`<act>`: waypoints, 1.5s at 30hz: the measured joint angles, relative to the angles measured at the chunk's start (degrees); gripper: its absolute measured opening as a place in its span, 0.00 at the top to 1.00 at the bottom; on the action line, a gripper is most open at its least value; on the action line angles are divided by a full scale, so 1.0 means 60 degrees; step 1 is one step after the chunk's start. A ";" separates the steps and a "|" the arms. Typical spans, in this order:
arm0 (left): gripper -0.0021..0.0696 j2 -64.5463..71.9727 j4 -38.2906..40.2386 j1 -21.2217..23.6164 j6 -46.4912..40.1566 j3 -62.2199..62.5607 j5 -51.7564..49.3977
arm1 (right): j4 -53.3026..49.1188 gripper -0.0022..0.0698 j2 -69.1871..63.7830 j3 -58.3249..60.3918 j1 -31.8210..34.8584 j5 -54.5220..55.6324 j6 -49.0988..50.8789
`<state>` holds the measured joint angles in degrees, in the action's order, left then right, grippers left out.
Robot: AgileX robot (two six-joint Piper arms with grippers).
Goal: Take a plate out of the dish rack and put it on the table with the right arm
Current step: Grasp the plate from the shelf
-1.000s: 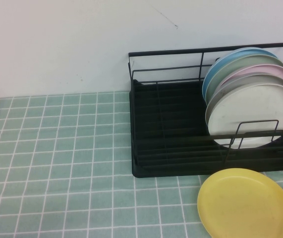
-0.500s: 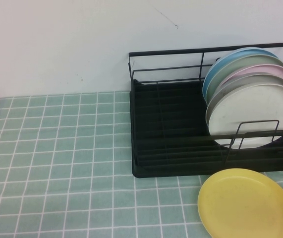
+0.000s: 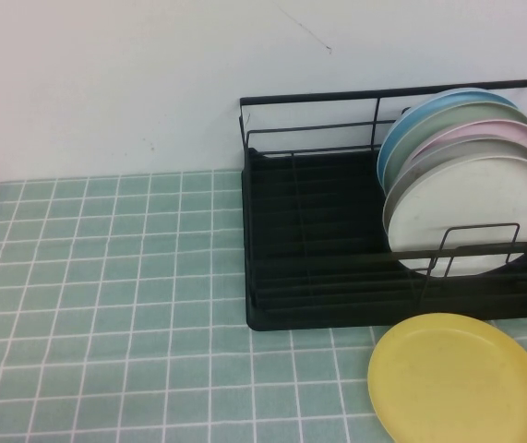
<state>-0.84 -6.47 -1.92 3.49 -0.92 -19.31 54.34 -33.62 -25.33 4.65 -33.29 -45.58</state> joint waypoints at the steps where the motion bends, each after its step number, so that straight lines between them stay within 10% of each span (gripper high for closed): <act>1: 0.98 0.0000 0.0000 0.0000 0.0000 0.0000 0.0000 | -0.0455 0.97 -0.0592 -0.0563 0.0000 -0.0388 -0.0042; 9: 0.98 0.0000 0.0000 0.0000 0.0000 0.0000 0.0000 | -0.2316 0.95 -0.3959 -0.3753 0.0000 -0.1883 -0.1580; 19: 0.98 0.0000 0.0000 0.0000 0.0000 0.0000 0.0000 | -0.2485 0.60 -0.7320 -0.6265 0.0000 -0.2465 -0.5333; 45: 0.98 0.0000 0.0000 0.0000 0.0000 0.0000 0.0000 | -0.2063 0.57 -1.0722 -0.8153 -0.0533 -0.1491 -0.9133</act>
<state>-0.84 -6.47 -1.92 3.49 -0.92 -19.31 41.96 -97.95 -74.25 1.45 -42.24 -100.38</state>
